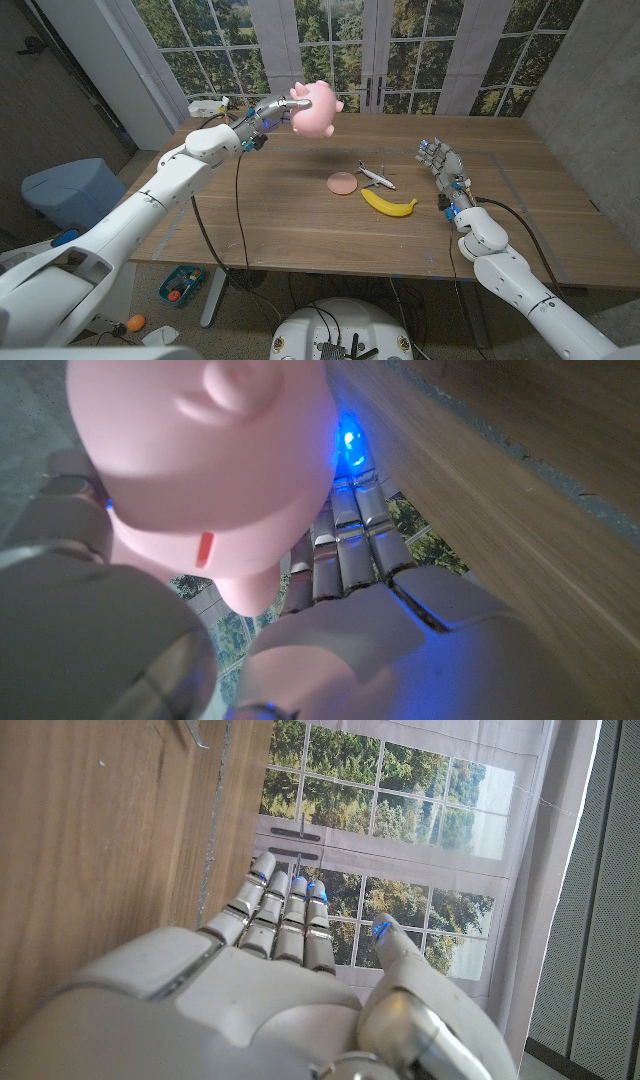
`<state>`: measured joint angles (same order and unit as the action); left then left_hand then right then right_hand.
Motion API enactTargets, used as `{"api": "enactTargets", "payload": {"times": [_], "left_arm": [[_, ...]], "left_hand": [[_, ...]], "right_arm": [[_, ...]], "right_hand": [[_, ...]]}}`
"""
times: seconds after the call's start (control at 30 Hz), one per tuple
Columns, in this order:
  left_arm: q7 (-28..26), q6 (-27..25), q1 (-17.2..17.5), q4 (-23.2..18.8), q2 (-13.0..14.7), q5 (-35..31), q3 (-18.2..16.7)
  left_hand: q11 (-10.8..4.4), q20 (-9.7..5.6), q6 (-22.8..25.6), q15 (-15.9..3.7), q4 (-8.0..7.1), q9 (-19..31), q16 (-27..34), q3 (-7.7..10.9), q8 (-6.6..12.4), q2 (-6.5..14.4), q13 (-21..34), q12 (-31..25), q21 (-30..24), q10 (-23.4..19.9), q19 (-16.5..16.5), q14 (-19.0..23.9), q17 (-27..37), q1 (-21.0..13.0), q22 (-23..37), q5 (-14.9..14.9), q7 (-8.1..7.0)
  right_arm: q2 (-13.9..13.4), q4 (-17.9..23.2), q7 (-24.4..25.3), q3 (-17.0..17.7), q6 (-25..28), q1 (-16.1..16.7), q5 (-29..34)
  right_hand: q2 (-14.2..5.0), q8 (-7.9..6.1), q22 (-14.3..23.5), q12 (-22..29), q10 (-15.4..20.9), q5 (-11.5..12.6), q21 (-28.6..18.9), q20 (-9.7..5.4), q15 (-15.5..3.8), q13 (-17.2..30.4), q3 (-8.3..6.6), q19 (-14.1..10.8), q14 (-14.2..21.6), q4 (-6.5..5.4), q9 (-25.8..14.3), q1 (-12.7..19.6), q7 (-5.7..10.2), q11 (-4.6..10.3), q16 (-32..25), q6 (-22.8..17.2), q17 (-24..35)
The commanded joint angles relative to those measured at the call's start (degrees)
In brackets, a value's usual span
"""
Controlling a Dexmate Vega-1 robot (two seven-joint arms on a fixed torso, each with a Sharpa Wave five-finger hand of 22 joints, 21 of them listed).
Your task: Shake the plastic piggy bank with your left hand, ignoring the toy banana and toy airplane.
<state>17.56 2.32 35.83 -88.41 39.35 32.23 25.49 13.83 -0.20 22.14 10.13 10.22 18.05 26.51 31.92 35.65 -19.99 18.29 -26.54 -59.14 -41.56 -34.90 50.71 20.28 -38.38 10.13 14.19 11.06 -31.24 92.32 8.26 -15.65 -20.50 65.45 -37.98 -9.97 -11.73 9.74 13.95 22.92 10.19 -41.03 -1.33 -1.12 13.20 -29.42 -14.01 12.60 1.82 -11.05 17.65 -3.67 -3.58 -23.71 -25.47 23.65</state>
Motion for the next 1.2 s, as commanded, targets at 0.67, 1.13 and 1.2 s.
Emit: {"api": "enactTargets", "payload": {"times": [0.67, 1.13, 1.2], "left_arm": [[-10.96, -8.16, 0.34, -6.21, 3.88, -6.71, 1.69], [-32.44, -23.02, 3.44, -16.95, 3.86, -22.28, 3.31], [-35.56, -25.29, 3.88, -17.92, 3.16, -24.45, 3.54]], "left_hand": [[-23.47, -5.21, 22.03, -23.41, -0.23, 0.72, -0.21, 1.93, 7.64, 25.56, 20.84, 0.44, -0.65, -25.31, 3.76, 18.95, 11.13, -25.33, 0.14, 10.06, -10.01], [-23.51, -5.23, 21.63, -23.41, -0.25, 0.91, -0.53, 2.03, 7.68, 25.71, 20.82, 0.93, -0.91, -25.38, 3.91, 18.85, 11.42, -25.31, 0.12, 10.01, -10.15], [-23.51, -5.26, 21.69, -23.41, -0.26, 0.85, -0.57, 2.04, 7.68, 25.72, 20.81, 0.98, -0.95, -25.43, 3.9, 18.85, 11.46, -25.29, 0.12, 10.01, -10.25]], "right_arm": [[0.16, -0.81, -0.25, -0.36, 0.44, -0.95, -0.12], [0.35, -1.03, -0.13, -0.67, 0.79, -1.53, 0.03], [0.35, -1.06, -0.1, -0.72, 0.81, -1.6, 0.12]], "right_hand": [[-0.2, 0.14, 0.24, -0.02, 0.65, 0.31, 0.43, 0.08, 0.11, 0.09, 0.11, -0.84, 0.15, 0.4, -0.21, -0.2, -0.03, 0.22, 0.22, -0.53, 0.11], [-0.19, 0.13, 0.24, -0.03, 0.73, 0.31, 0.6, 0.07, 0.13, 0.1, 0.13, -0.9, 0.14, 0.42, -0.21, -0.22, -0.08, 0.17, 0.26, -0.57, 0.09], [-0.19, 0.14, 0.24, -0.02, 0.75, 0.31, 0.62, 0.08, 0.14, 0.1, 0.13, -0.92, 0.17, 0.43, -0.21, -0.22, -0.05, 0.09, 0.26, -0.55, 0.09]]}}
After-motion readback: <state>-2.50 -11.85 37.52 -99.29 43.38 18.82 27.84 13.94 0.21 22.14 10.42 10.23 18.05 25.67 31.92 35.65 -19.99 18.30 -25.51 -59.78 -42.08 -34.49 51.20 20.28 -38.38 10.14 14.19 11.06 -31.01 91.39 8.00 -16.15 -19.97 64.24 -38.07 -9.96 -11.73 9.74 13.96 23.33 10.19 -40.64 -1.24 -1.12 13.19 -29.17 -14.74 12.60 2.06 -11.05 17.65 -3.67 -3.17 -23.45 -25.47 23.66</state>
